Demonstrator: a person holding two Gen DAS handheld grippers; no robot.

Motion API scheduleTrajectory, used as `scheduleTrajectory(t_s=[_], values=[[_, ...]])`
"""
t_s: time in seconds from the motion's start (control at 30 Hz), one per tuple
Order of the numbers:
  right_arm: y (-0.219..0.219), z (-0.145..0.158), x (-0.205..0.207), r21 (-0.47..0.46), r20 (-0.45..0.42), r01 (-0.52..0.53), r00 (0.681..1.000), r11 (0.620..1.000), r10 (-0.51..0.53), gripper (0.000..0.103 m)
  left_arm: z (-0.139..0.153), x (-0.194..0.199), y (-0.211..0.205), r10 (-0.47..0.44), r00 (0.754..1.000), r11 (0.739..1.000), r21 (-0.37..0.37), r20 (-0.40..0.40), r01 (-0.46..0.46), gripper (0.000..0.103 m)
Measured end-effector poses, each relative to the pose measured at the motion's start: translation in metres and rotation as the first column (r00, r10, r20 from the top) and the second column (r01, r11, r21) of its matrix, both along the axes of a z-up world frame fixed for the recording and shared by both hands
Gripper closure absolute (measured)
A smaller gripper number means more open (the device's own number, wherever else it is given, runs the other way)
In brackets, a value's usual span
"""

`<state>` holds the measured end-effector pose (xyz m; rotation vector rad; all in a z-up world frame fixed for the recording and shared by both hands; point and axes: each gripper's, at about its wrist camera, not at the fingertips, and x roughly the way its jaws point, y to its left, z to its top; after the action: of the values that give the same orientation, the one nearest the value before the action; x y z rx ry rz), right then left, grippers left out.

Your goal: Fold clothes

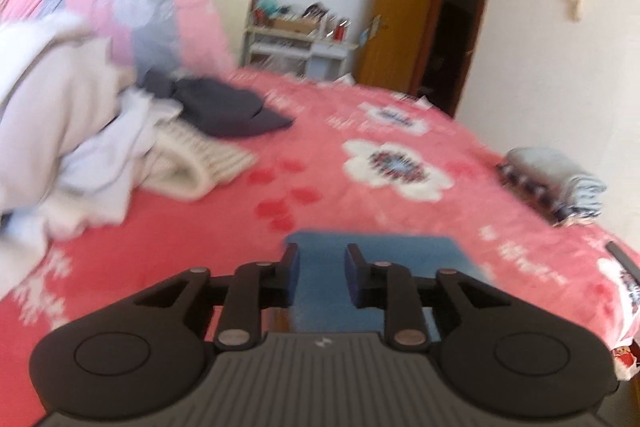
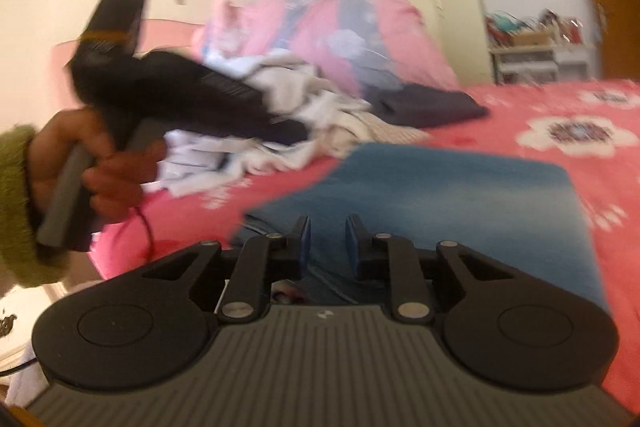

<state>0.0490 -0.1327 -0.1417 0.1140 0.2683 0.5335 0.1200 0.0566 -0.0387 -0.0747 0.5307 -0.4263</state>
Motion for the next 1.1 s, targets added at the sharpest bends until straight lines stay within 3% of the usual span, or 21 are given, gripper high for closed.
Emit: scheduleTrajectory(t_s=[0.07, 0.23, 0.37, 0.5, 0.67, 0.73, 0.8, 0.9, 1.1], values=[[0.001, 0.008, -0.003, -0.039, 0.038, 0.016, 0.999, 0.999, -0.014, 0.086, 0.004, 0.006, -0.018, -0.035, 0.999, 0.999, -0.005, 0.024, 0.035, 0.073], [-0.048, 0.044, 0.022, -0.016, 0.080, 0.224, 0.972, 0.974, -0.222, 0.086, -0.008, 0.033, -0.058, -0.064, 0.998, 0.995, 0.076, 0.026, 0.062, 0.073], [-0.081, 0.046, 0.076, -0.039, -0.038, 0.308, 0.950, 0.951, -0.309, 0.085, -0.041, 0.070, -0.070, 0.001, 0.998, 0.975, 0.220, -0.070, 0.015, 0.076], [-0.091, 0.003, 0.129, -0.061, -0.296, 0.275, 0.913, 0.959, -0.281, 0.084, -0.053, 0.088, -0.055, 0.015, 0.991, 0.985, 0.174, -0.136, 0.009, 0.076], [-0.091, -0.004, 0.127, -0.028, -0.295, 0.268, 0.918, 0.963, -0.265, 0.084, -0.046, 0.090, -0.045, 0.007, 0.988, 0.992, 0.125, -0.156, 0.013, 0.076], [-0.092, -0.001, 0.125, -0.026, -0.295, 0.263, 0.920, 0.964, -0.259, 0.084, -0.032, 0.080, -0.035, 0.006, 0.990, 0.997, 0.082, -0.138, 0.005, 0.066], [-0.100, 0.007, 0.124, 0.001, -0.298, 0.267, 0.920, 0.964, -0.255, 0.083, -0.014, 0.060, -0.020, 0.007, 0.993, 0.999, 0.039, -0.115, -0.002, 0.056], [-0.104, 0.024, 0.110, 0.024, -0.274, 0.277, 0.926, 0.960, -0.261, 0.083, 0.004, 0.023, 0.004, 0.021, 0.994, 1.000, -0.005, -0.111, -0.021, 0.050], [-0.088, 0.055, 0.079, 0.066, -0.201, 0.222, 0.958, 0.973, -0.205, 0.080, -0.005, -0.043, 0.034, 0.055, 0.985, 0.996, -0.065, -0.165, -0.066, 0.049]])
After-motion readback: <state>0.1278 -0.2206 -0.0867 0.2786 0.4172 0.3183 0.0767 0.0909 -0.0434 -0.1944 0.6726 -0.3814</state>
